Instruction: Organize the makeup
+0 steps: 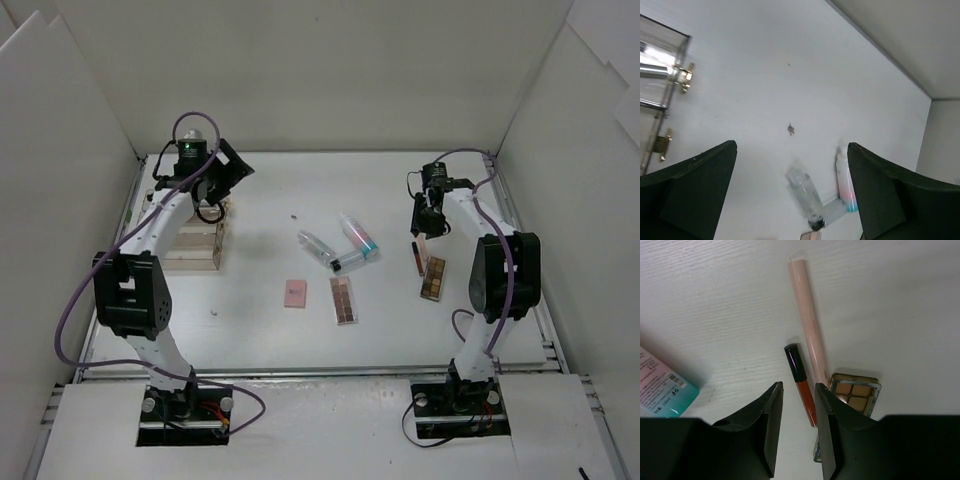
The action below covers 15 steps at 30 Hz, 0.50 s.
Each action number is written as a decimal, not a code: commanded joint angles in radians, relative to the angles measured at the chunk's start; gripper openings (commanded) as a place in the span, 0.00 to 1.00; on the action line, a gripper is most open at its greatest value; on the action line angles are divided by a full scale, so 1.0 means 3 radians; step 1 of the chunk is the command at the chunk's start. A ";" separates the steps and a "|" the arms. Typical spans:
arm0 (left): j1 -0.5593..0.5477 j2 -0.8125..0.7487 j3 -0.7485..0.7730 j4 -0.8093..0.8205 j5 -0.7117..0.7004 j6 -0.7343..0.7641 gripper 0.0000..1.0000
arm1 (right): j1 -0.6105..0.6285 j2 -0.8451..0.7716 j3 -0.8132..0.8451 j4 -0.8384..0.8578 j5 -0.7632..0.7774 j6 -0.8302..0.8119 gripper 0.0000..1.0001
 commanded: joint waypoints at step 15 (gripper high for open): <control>-0.0564 -0.0833 -0.0258 -0.0580 0.0251 0.1119 0.94 | 0.0014 -0.0213 -0.0556 0.0086 -0.0044 -0.0115 0.30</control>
